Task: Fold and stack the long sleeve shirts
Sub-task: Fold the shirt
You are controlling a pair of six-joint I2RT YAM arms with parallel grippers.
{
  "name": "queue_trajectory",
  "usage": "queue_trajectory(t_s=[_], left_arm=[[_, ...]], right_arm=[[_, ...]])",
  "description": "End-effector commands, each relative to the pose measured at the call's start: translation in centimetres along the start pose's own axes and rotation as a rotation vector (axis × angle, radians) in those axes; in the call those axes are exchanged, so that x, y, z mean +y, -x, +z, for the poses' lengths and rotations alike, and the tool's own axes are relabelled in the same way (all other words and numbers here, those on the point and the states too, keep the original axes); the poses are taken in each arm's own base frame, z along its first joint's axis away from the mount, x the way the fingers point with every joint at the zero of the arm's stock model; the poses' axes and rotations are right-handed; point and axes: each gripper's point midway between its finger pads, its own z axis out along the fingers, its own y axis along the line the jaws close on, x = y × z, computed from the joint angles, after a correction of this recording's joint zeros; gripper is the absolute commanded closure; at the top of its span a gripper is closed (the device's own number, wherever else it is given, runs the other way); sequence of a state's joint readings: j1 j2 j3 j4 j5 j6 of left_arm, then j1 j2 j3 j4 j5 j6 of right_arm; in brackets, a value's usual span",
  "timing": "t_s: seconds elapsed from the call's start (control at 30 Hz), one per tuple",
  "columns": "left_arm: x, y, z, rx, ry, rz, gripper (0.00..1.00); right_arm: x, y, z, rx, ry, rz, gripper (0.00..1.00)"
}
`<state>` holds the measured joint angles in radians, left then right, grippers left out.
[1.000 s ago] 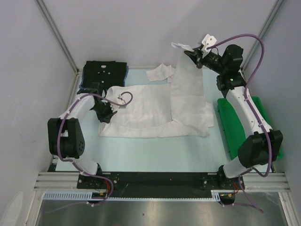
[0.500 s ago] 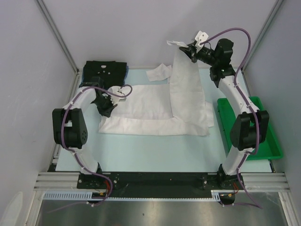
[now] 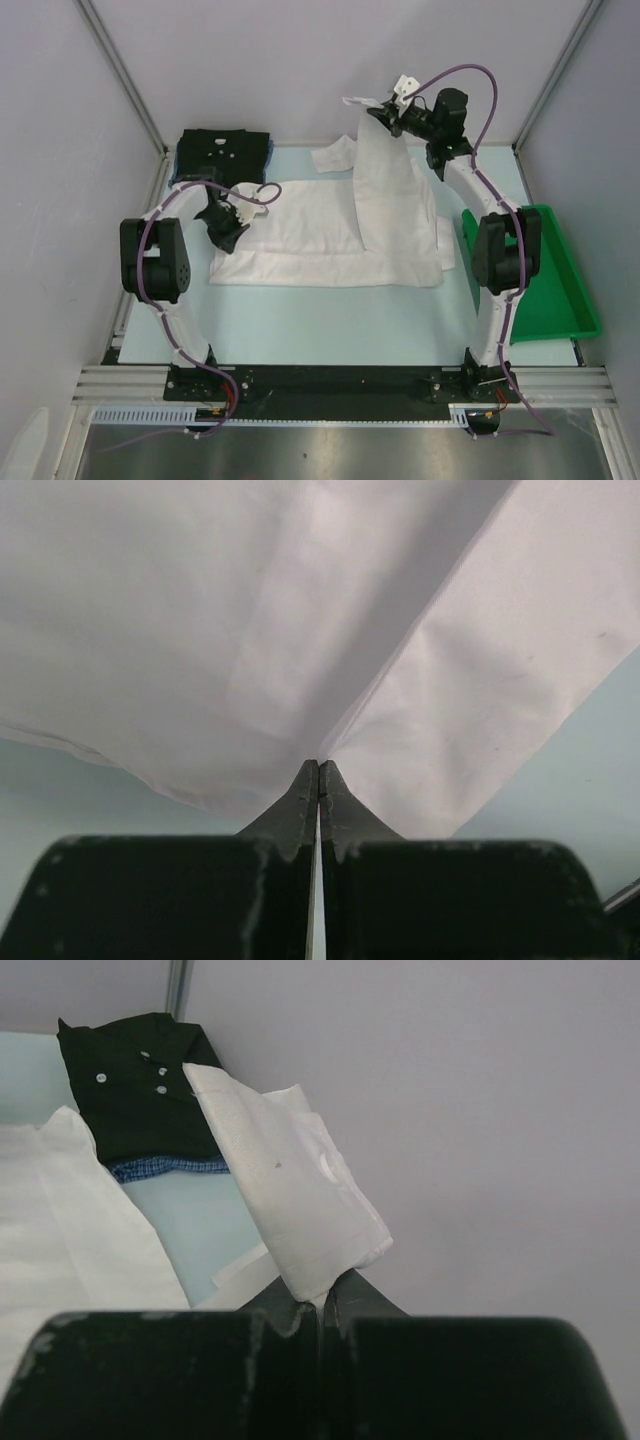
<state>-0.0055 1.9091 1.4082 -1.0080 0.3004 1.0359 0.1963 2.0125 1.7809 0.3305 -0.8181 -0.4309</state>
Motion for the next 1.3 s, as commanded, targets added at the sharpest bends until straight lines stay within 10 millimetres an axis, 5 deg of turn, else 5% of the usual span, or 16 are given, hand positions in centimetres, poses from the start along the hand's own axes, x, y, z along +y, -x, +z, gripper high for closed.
queue_trajectory(t_s=[0.0, 0.33, 0.7, 0.8, 0.83, 1.0, 1.13, 1.27], left_arm=[[1.3, -0.9, -0.5, 0.000, 0.023, -0.051, 0.99], [1.5, -1.5, 0.1, 0.005, 0.024, -0.112, 0.99], [2.1, -1.0, 0.5, -0.007, 0.024, -0.153, 0.98], [2.3, -0.9, 0.3, -0.010, 0.034, -0.160, 0.85], [2.6, -0.5, -0.3, -0.034, 0.047, -0.171, 0.73], [4.1, 6.1, -6.4, -0.319, 0.100, -0.171, 0.39], [4.1, 13.2, -12.5, -0.613, 0.077, -0.282, 0.01], [3.0, 19.3, -18.1, -0.863, 0.024, -0.404, 0.01]], right_arm=[[-1.7, 4.3, 1.9, -0.126, -0.029, -0.160, 1.00], [-2.8, 2.0, 5.0, -0.153, -0.071, -0.194, 1.00], [1.2, -2.0, 3.7, -0.077, 0.022, -0.170, 1.00], [1.9, -2.7, 3.8, -0.065, 0.038, -0.152, 1.00], [2.1, -2.6, 3.8, -0.064, 0.040, -0.138, 1.00], [3.6, -0.7, 2.8, -0.054, 0.088, -0.043, 1.00], [7.5, -0.2, 2.0, -0.022, 0.147, 0.056, 1.00], [10.2, 0.7, 1.8, 0.000, 0.150, 0.115, 1.00]])
